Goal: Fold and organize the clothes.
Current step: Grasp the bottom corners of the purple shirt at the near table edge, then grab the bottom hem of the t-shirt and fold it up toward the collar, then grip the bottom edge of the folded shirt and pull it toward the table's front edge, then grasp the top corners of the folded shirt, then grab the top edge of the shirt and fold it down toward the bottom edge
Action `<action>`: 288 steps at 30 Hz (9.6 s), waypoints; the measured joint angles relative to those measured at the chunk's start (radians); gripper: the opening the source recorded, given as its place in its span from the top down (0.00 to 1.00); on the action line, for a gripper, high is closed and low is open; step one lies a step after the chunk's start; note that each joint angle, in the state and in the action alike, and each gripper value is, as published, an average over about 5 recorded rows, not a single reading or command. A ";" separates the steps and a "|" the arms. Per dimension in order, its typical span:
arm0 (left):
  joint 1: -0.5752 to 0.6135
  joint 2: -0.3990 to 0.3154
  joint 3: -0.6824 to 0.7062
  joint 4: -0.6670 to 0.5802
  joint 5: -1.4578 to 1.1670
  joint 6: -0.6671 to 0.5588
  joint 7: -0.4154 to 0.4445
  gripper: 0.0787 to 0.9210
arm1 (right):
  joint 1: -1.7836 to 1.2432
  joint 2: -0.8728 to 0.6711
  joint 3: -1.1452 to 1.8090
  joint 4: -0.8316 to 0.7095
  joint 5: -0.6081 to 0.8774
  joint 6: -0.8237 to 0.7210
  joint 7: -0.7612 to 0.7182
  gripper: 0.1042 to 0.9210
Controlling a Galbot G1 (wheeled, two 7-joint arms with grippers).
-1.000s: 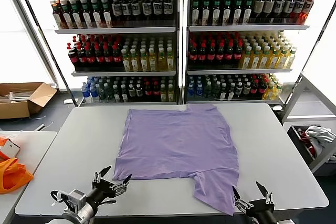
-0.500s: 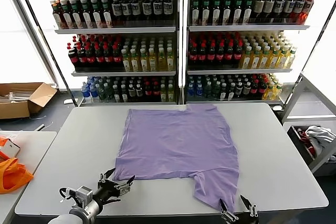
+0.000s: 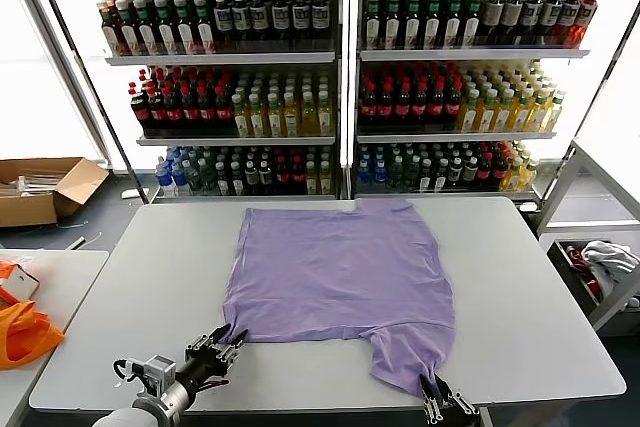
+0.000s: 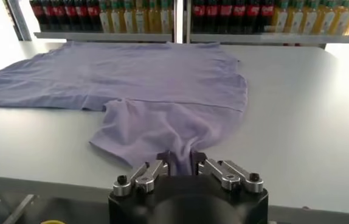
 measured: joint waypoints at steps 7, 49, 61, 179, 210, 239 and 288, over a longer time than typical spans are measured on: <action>0.017 -0.004 -0.009 -0.016 -0.014 0.002 -0.012 0.97 | -0.031 -0.015 0.016 0.021 0.010 0.019 -0.015 1.00; 0.052 0.118 -0.026 -0.192 -0.124 0.062 -0.039 0.98 | 0.101 -0.072 0.078 0.100 0.210 0.170 0.009 1.00; -0.224 0.137 0.043 -0.008 -0.216 0.084 -0.021 0.98 | 0.423 -0.095 -0.010 -0.087 0.252 0.139 0.058 1.00; 0.089 0.221 -0.252 -0.106 -0.283 0.113 0.028 0.26 | 0.491 -0.233 0.085 -0.140 0.291 -0.126 -0.074 0.21; -0.582 0.255 0.205 0.456 -0.246 0.054 0.145 0.12 | 1.329 -0.099 -0.403 -0.995 0.294 -0.089 -0.294 0.12; -0.597 0.264 0.247 0.546 -0.253 0.020 0.190 0.72 | 1.392 -0.002 -0.486 -1.099 0.284 -0.100 -0.289 0.66; -0.229 0.281 -0.056 0.096 -0.288 0.041 0.084 0.99 | 0.644 -0.166 -0.008 -0.166 0.474 -0.147 -0.165 1.00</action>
